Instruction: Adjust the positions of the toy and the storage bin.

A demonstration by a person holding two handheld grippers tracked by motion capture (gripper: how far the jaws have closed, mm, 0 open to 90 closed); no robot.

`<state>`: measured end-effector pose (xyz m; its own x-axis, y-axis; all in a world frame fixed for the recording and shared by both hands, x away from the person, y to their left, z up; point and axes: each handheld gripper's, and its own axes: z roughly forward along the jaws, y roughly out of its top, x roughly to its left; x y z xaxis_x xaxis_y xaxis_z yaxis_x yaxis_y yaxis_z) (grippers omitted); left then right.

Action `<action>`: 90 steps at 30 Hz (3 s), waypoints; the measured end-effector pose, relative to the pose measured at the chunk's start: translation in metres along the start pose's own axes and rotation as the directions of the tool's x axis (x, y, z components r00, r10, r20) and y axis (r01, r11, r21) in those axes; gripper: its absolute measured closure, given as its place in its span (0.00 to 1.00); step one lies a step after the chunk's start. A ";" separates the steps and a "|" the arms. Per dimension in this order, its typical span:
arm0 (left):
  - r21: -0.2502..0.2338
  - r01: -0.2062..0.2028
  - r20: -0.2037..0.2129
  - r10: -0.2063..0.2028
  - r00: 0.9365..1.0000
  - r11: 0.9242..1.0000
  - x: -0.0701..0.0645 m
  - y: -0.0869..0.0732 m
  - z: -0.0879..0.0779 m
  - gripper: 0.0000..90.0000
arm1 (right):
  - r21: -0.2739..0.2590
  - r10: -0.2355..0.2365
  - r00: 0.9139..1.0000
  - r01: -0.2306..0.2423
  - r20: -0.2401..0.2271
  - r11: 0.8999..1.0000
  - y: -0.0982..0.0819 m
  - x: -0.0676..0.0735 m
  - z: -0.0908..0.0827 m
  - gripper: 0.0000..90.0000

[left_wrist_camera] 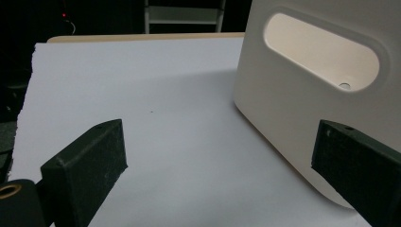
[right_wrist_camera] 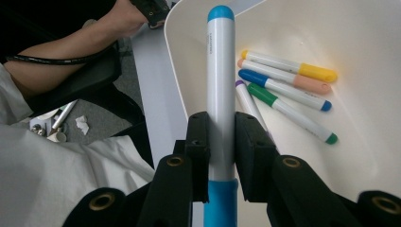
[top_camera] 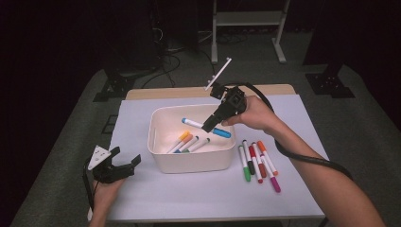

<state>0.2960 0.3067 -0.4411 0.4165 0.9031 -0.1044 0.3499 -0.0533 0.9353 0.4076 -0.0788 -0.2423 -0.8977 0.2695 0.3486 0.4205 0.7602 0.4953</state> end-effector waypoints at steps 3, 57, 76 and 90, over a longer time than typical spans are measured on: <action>0.000 0.000 0.000 0.000 1.000 1.000 0.000 0.000 0.000 0.03 | 0.009 0.000 1.000 0.000 -0.004 1.000 0.003 -0.001 0.006 0.84; 0.004 0.006 -0.001 -0.006 1.000 1.000 0.000 -0.001 -0.001 0.03 | -0.138 0.051 0.996 -0.041 0.068 0.990 -0.067 -0.003 -0.014 0.68; 0.015 0.012 -0.004 -0.012 1.000 1.000 0.001 -0.002 0.000 0.03 | -0.238 0.267 0.954 -0.231 0.134 0.943 -0.195 -0.040 -0.023 0.65; 0.016 0.017 -0.005 -0.017 1.000 1.000 0.001 -0.002 -0.001 0.03 | -0.230 0.418 0.884 -0.370 0.212 0.900 -0.256 -0.075 0.019 0.65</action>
<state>0.2952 0.3080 -0.4431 0.4059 0.9061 -0.1188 0.3704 -0.0443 0.9278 0.3651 -0.2824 -0.4103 -0.6455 0.6808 0.3462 0.7410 0.4485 0.4997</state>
